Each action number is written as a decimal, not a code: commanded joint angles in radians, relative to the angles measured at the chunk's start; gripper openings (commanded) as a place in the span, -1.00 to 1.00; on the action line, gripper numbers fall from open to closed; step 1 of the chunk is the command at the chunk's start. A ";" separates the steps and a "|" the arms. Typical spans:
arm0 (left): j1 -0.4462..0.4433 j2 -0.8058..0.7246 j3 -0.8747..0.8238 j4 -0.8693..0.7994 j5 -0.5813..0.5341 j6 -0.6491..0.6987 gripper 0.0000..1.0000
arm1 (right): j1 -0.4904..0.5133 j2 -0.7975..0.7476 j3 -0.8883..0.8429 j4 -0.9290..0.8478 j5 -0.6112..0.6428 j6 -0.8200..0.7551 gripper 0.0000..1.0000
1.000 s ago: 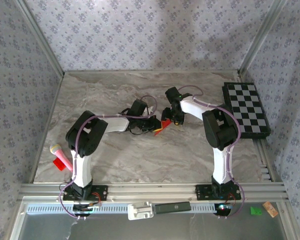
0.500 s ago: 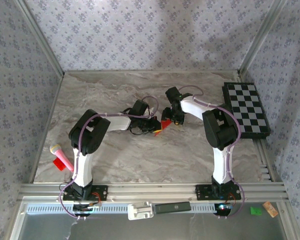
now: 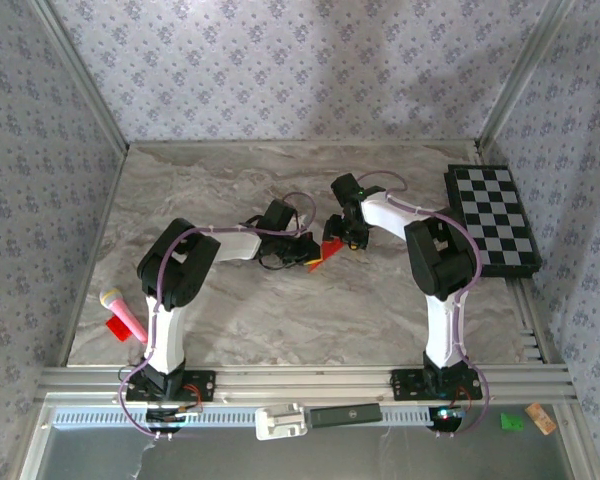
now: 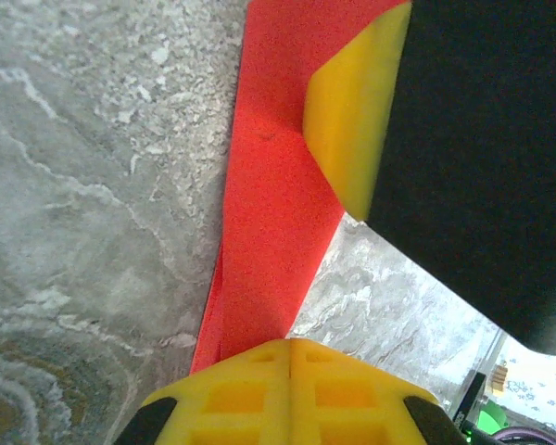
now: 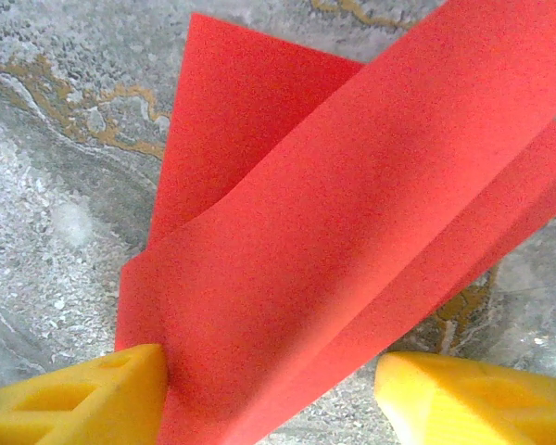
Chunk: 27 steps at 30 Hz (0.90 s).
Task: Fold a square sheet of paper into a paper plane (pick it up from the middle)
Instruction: Fold the wing for the fifth time at the center of the table.
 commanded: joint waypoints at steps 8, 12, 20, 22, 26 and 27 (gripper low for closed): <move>0.009 0.025 0.024 -0.017 -0.010 0.013 -0.93 | -0.021 0.134 -0.071 -0.016 0.057 0.003 0.32; 0.008 0.026 0.024 -0.023 -0.014 0.014 -0.94 | -0.021 0.136 -0.072 -0.016 0.055 0.004 0.31; 0.008 0.036 0.025 -0.038 -0.025 0.017 -0.96 | -0.021 0.136 -0.074 -0.014 0.052 0.004 0.28; 0.009 0.038 0.026 -0.042 -0.027 0.017 -0.96 | -0.022 0.136 -0.074 -0.014 0.053 0.003 0.28; 0.008 0.042 0.027 -0.059 -0.035 0.020 -0.98 | -0.020 0.136 -0.074 -0.014 0.053 0.004 0.28; 0.010 0.044 0.027 -0.062 -0.037 0.021 -0.98 | -0.020 0.136 -0.074 -0.014 0.053 0.004 0.28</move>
